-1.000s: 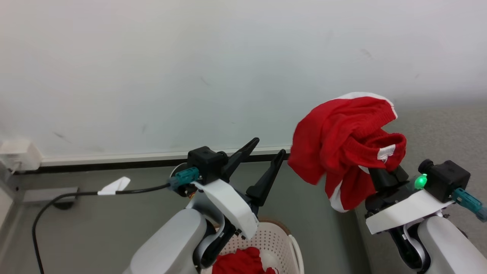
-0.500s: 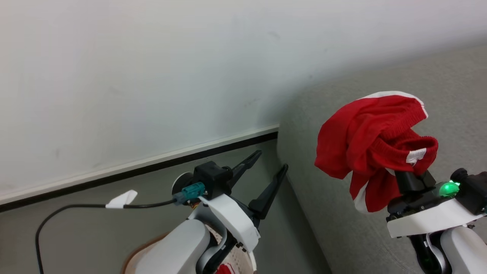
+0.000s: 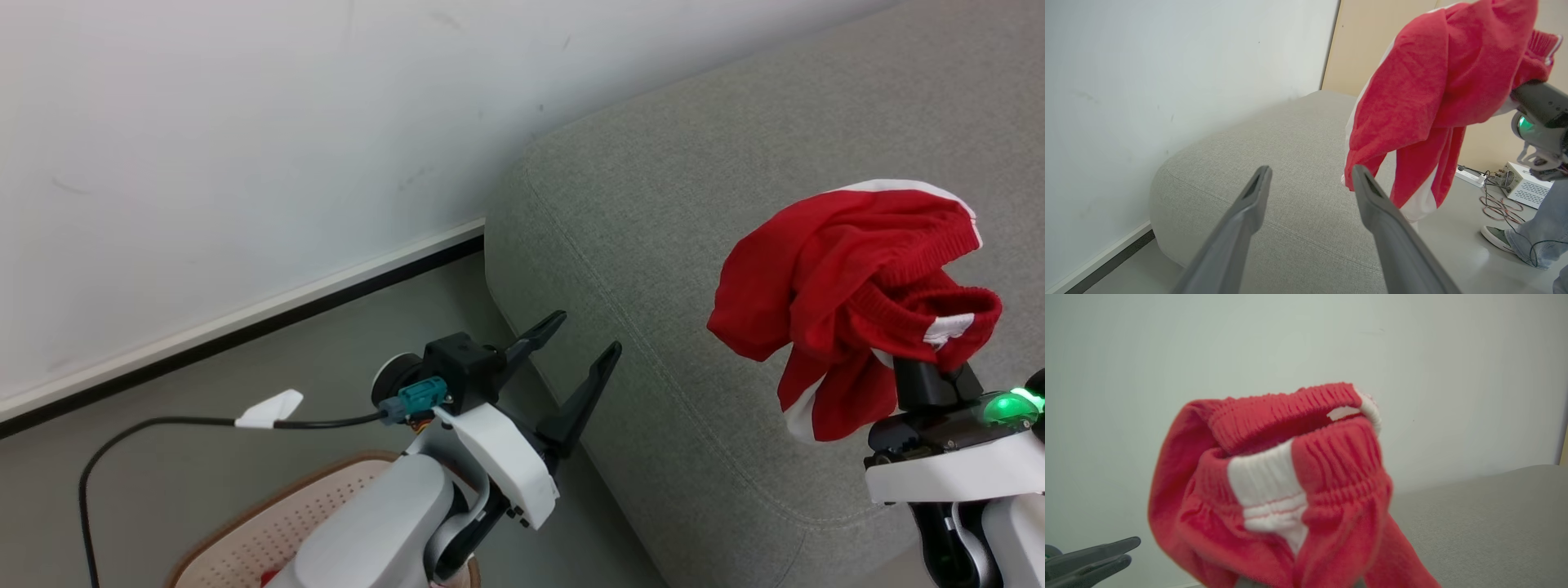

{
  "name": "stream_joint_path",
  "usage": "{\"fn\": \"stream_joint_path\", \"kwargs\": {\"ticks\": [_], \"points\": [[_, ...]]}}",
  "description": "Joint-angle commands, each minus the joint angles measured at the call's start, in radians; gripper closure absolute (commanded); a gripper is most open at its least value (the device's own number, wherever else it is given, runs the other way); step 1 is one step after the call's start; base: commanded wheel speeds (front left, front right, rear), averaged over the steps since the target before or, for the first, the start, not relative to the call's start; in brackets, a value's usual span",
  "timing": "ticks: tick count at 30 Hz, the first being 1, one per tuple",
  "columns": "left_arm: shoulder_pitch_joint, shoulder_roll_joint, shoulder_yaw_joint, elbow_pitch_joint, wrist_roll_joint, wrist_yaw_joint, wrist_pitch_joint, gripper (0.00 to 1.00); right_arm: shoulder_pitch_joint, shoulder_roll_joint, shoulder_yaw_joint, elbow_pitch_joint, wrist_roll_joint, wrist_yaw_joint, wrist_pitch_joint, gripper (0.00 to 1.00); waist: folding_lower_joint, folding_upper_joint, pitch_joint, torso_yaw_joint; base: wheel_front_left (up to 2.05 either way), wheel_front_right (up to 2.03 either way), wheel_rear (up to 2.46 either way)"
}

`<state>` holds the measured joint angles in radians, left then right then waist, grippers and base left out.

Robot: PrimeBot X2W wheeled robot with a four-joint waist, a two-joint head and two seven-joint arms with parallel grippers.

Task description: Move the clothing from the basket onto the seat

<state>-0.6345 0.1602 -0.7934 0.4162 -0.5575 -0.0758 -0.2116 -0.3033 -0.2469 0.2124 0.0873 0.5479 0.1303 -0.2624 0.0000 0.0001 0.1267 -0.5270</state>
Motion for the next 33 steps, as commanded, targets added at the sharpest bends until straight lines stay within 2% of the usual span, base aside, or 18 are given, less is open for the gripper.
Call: {"fn": "stream_joint_path", "kwargs": {"ticks": [1,6,13,20,22,29,30,31,32,33], "points": [[-0.015,0.003,-0.002,0.001,0.007,-0.003,0.001,0.0,-0.002,-0.001,-0.009,0.0,0.011,0.001,-0.003,1.0,0.0,-0.0001,0.024,-0.002,0.0,0.0,0.0],[-0.043,0.01,-0.007,-0.015,0.016,-0.003,0.02,0.0,-0.066,-0.029,-0.041,0.029,0.057,0.001,-0.003,1.0,0.0,-0.0001,0.089,0.028,0.0,0.0,0.0],[-0.106,0.039,-0.012,-0.065,0.035,0.011,0.075,0.0,-0.227,-0.072,-0.084,0.164,0.127,0.001,-0.003,1.0,0.0,-0.0001,0.248,0.087,0.0,0.0,0.0],[-0.172,0.064,-0.019,-0.118,0.069,0.023,0.129,0.0,-0.428,-0.127,-0.072,0.363,0.186,0.001,-0.003,1.0,0.0,-0.0001,0.406,0.151,0.0,0.0,0.0],[-0.187,0.061,-0.022,-0.126,0.075,0.027,0.14,0.0,-0.477,-0.159,-0.063,0.435,0.177,0.001,-0.003,1.0,0.0,-0.0001,0.44,0.173,0.0,0.0,0.0],[-0.205,0.041,-0.022,-0.125,0.079,0.037,0.121,0.0,-0.597,-0.23,0.058,0.712,0.205,0.001,0.007,1.0,0.0,-0.0001,0.49,0.232,0.0,0.0,0.0],[-0.205,0.041,-0.023,-0.122,0.079,0.037,0.119,0.0,-0.619,-0.238,0.078,0.745,0.219,0.001,0.011,0.78,0.0,-0.0001,0.491,0.237,0.0,0.0,0.0],[-0.204,0.043,-0.022,-0.119,0.077,0.038,0.113,0.0,-0.636,-0.246,0.096,0.785,0.231,0.001,0.03,0.29,0.0,-0.0001,0.49,0.24,0.0,0.0,0.0],[-0.204,0.044,-0.019,-0.117,0.075,0.04,0.108,0.0,-0.649,-0.249,0.118,0.812,0.238,0.001,0.042,0.0,0.0,-0.0001,0.489,0.243,0.0,0.0,0.0],[-0.203,0.044,-0.018,-0.115,0.072,0.04,0.106,0.0,-0.659,-0.253,0.134,0.841,0.248,0.001,0.06,0.0,0.0,-0.0001,0.485,0.245,0.0,0.0,0.0]]}}
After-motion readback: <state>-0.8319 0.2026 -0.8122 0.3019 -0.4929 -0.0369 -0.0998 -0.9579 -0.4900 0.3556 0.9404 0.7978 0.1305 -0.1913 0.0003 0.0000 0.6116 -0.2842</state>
